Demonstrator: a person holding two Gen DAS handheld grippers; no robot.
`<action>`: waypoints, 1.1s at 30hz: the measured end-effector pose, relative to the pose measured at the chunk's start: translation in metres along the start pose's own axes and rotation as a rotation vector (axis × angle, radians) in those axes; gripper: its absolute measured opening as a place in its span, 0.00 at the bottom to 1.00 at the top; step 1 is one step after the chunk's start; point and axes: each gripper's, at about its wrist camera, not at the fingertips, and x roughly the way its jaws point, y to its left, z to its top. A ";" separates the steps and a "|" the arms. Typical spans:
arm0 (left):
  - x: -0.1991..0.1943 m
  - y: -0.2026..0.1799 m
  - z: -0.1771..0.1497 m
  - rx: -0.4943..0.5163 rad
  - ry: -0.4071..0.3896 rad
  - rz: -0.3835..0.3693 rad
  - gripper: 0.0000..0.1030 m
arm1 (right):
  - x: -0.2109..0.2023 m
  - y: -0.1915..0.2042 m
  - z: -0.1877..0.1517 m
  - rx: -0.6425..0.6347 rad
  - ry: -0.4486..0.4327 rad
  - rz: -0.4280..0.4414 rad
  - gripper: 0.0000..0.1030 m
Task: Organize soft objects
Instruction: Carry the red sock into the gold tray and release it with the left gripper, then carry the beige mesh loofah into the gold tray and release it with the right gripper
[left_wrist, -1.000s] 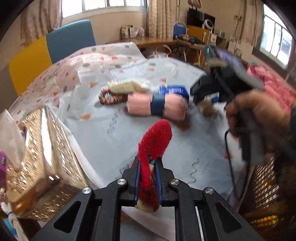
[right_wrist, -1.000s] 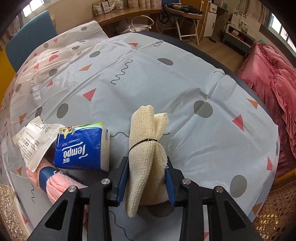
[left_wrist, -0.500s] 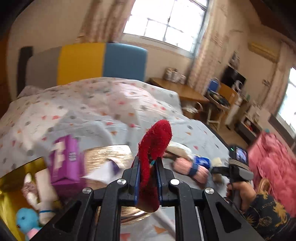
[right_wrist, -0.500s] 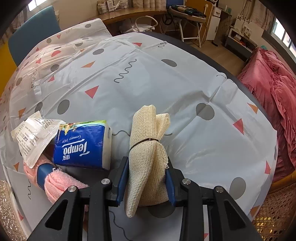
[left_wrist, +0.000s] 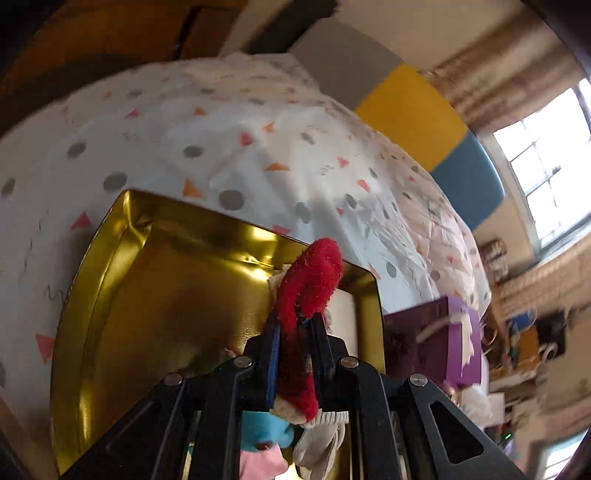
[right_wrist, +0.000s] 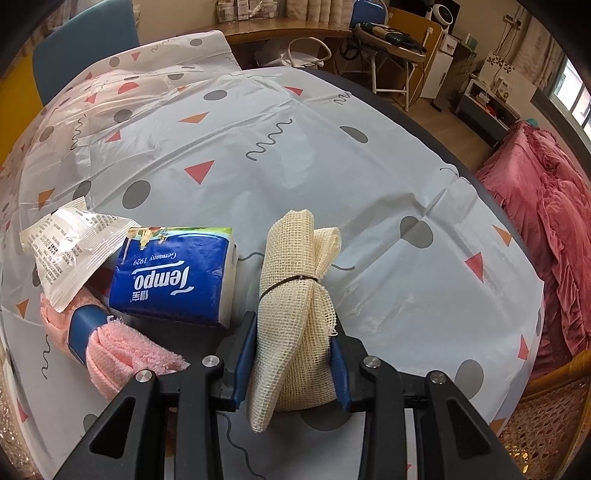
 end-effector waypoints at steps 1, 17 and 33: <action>0.004 0.006 0.003 -0.035 0.006 -0.001 0.14 | 0.000 0.000 -0.001 -0.002 0.000 0.001 0.35; 0.023 -0.013 -0.013 0.131 -0.068 0.239 0.40 | 0.000 0.008 -0.001 -0.035 -0.002 -0.007 0.34; -0.046 -0.047 -0.086 0.375 -0.248 0.291 0.52 | -0.003 0.013 -0.004 -0.057 -0.010 -0.008 0.29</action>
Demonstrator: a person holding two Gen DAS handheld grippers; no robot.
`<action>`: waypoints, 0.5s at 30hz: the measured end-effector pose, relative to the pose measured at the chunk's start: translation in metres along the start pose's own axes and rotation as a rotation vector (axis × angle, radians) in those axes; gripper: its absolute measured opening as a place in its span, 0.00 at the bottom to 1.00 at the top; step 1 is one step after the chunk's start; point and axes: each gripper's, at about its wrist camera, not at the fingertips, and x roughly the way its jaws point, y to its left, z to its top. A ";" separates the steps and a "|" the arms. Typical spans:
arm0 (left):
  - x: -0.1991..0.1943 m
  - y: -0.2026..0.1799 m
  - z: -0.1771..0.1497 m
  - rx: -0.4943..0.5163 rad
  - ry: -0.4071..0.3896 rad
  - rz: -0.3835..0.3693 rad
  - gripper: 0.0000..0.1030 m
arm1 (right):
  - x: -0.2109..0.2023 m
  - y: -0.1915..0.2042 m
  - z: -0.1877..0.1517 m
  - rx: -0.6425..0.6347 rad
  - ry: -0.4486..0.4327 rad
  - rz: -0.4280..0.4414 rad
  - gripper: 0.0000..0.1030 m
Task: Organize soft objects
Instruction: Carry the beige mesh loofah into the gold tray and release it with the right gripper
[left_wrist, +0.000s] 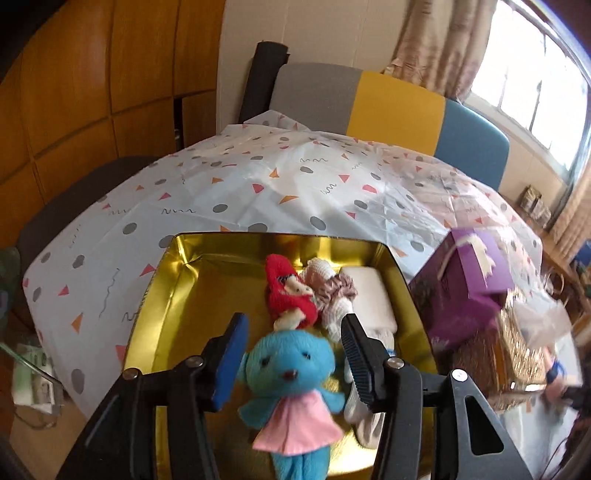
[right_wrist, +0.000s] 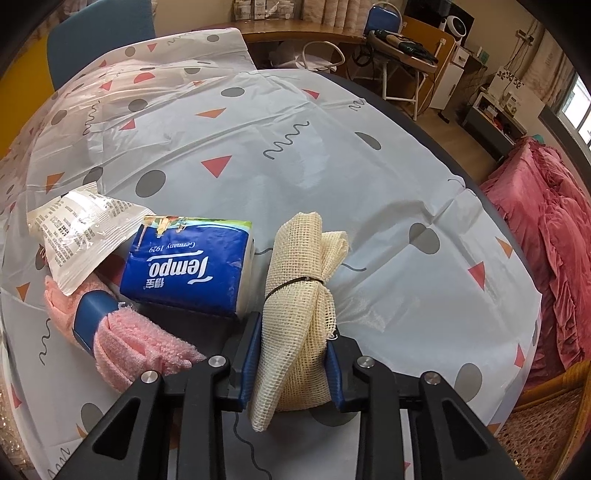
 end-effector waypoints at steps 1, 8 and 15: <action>-0.003 0.000 -0.002 0.007 -0.007 0.005 0.52 | 0.000 0.000 0.000 -0.001 -0.001 -0.001 0.29; -0.016 -0.001 -0.016 0.037 -0.016 0.021 0.54 | -0.003 0.001 0.000 0.003 -0.005 0.037 0.28; -0.015 0.004 -0.025 0.039 0.009 0.037 0.55 | -0.022 -0.004 0.003 0.041 -0.098 0.095 0.26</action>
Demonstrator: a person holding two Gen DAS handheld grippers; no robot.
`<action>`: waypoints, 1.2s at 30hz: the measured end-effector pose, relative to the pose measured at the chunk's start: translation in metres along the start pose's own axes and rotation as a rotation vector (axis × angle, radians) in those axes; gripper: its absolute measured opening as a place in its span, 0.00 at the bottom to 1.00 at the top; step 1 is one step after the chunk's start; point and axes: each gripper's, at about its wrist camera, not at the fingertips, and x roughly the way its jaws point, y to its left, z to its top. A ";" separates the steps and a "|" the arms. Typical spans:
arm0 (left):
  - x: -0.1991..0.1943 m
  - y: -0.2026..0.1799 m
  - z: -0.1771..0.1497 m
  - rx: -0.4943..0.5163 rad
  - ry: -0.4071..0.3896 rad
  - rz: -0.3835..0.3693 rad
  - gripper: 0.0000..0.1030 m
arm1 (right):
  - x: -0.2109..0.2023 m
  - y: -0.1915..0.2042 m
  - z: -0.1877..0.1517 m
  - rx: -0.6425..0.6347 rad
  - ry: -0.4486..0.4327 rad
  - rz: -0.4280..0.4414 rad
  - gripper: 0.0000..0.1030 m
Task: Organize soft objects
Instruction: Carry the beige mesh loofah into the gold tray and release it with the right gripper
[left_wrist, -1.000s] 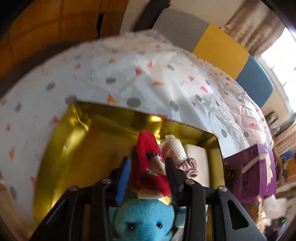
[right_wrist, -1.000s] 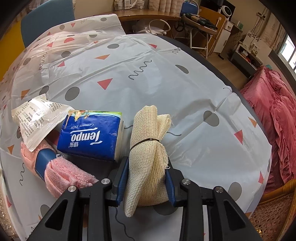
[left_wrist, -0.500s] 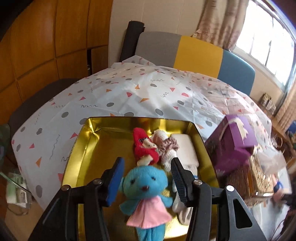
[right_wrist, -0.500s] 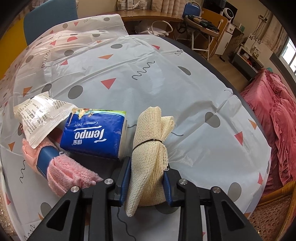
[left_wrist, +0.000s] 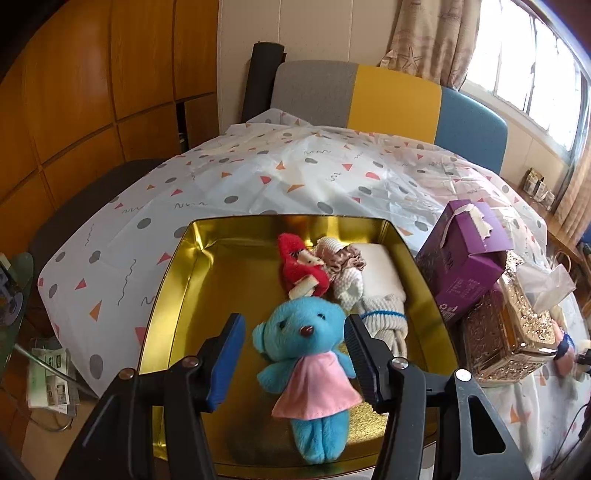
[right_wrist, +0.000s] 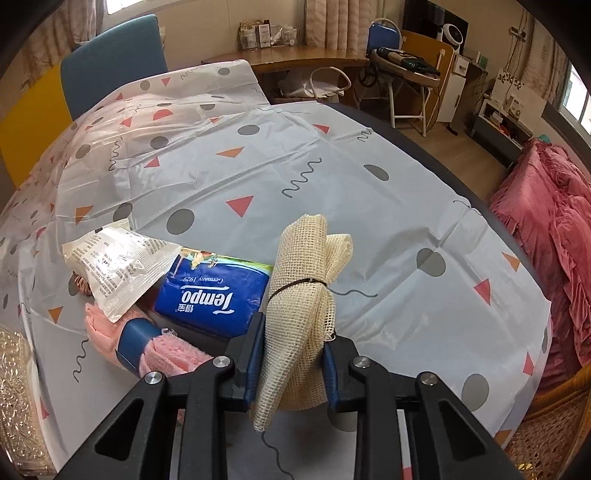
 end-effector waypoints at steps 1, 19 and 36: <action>0.000 0.001 -0.001 -0.001 0.000 0.004 0.55 | 0.000 -0.001 0.000 0.006 0.002 0.004 0.26; -0.003 0.028 -0.001 -0.065 -0.016 0.031 0.60 | -0.177 0.130 -0.021 -0.421 -0.313 0.564 0.26; -0.010 0.067 -0.007 -0.140 -0.031 0.088 0.64 | -0.181 0.369 -0.220 -1.046 0.034 0.868 0.27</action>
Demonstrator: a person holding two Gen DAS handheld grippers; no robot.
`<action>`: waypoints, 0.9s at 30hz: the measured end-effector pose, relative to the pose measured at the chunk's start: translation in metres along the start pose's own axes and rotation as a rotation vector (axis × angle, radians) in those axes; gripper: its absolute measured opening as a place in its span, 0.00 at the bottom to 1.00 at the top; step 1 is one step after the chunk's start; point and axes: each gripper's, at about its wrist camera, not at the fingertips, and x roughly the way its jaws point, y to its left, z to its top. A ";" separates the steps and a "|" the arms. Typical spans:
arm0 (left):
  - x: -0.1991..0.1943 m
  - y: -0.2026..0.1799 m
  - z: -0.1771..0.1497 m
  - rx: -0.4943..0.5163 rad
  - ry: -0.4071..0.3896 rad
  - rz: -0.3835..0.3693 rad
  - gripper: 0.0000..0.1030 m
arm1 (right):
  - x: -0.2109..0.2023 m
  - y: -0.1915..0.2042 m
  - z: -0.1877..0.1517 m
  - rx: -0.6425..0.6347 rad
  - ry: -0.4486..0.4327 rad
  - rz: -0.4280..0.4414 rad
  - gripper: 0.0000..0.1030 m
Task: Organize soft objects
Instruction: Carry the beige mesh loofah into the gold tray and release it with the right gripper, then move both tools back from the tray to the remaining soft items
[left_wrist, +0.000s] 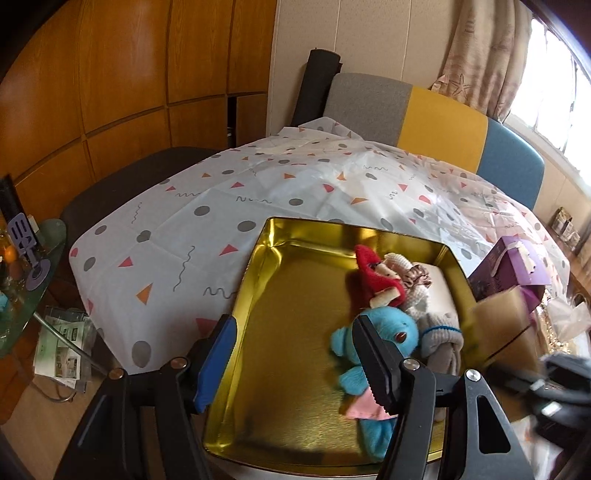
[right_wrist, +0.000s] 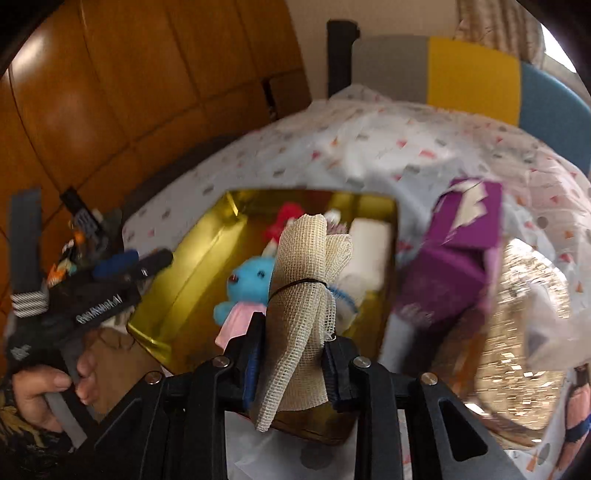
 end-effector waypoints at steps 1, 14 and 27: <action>0.000 0.001 -0.001 -0.001 0.001 -0.001 0.64 | 0.011 0.004 -0.002 -0.007 0.028 0.007 0.27; -0.004 -0.015 -0.004 0.049 -0.007 -0.013 0.64 | 0.026 0.012 -0.033 -0.028 0.087 -0.034 0.46; -0.012 -0.029 -0.008 0.103 -0.023 -0.013 0.64 | -0.041 -0.011 -0.024 -0.003 -0.079 -0.123 0.46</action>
